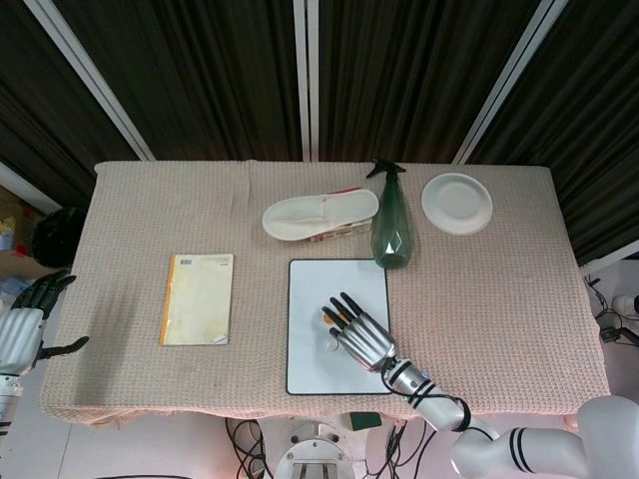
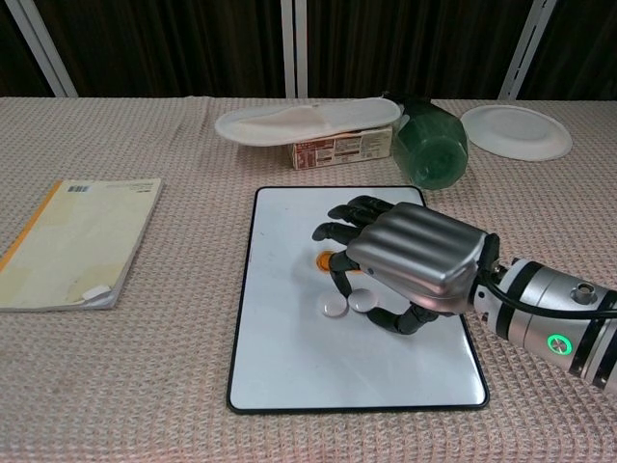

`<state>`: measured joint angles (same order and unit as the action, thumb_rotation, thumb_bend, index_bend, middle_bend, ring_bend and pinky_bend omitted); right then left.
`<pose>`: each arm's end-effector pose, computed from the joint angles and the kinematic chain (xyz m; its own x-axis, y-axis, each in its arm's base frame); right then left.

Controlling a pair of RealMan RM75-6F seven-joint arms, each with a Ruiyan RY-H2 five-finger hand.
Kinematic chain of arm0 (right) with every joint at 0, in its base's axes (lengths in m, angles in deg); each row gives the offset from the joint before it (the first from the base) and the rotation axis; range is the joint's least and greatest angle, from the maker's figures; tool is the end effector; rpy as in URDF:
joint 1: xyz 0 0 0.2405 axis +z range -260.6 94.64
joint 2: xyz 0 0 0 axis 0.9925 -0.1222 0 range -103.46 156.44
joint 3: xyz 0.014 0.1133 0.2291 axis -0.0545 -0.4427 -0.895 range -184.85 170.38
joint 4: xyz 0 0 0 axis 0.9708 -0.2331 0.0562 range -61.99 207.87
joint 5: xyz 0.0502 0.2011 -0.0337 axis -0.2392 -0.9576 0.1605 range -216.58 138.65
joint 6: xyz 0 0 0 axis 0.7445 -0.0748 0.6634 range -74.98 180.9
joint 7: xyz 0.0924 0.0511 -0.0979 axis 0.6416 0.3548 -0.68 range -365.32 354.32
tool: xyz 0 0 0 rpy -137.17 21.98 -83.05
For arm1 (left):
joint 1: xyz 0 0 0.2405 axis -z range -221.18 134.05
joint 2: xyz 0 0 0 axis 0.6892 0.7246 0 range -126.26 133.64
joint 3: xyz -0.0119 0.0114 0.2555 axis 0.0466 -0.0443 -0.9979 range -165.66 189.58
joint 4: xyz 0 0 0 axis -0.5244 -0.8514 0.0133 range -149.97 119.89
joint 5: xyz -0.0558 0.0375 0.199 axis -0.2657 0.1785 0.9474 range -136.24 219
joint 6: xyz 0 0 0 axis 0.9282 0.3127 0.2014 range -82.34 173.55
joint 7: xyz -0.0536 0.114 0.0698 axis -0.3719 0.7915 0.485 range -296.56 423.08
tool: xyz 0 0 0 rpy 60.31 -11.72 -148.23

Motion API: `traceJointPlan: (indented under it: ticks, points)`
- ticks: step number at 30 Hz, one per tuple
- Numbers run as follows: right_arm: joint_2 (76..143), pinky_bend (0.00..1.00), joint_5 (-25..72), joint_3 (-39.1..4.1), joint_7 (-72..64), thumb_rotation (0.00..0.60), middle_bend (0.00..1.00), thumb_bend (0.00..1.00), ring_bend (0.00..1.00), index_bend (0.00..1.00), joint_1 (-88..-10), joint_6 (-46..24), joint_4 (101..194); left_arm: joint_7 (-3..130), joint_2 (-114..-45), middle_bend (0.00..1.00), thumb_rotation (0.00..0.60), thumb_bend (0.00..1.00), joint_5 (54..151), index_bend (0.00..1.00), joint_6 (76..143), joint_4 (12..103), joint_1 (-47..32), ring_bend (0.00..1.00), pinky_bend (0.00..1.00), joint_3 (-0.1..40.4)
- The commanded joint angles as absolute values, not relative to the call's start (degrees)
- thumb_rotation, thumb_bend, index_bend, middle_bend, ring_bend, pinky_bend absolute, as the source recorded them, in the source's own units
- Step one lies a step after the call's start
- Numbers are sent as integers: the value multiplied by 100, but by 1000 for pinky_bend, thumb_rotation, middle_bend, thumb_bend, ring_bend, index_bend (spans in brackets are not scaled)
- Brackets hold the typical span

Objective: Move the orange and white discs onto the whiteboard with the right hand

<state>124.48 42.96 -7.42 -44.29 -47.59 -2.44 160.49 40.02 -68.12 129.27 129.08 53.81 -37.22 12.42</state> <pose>-0.1287 -0.2365 -0.0867 0.7057 -0.1416 0.6942 -0.5679 -0.6990 0.4347 -0.3722 0.1870 0.1497 0.2784 0.0514 0.9591 0.9604 -0.0279 -0.2773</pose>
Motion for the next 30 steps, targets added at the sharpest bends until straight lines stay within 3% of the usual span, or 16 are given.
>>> traceJointPlan:
  ticks: [1, 15, 30]
  points:
    - [12429, 0, 4293, -731, -4438, 600, 73, 344, 0, 527, -4755, -244, 16076, 3997, -6812, 91, 600, 0, 12930, 140, 12912, 5379, -3721, 88, 167, 1243]
    - [12357, 0, 4250, -697, -4467, 600, 62, 251, 0, 384, -4752, -275, 16171, 4014, -6826, 91, 600, 0, 12935, 140, 12895, 5384, -3715, 88, 167, 1237]
    - [12311, 0, 4320, -663, -4219, 600, 62, 180, 0, 307, -4774, -348, 16201, 3992, -6821, 91, 600, 0, 12924, 140, 12852, 5362, -3717, 88, 167, 1220]
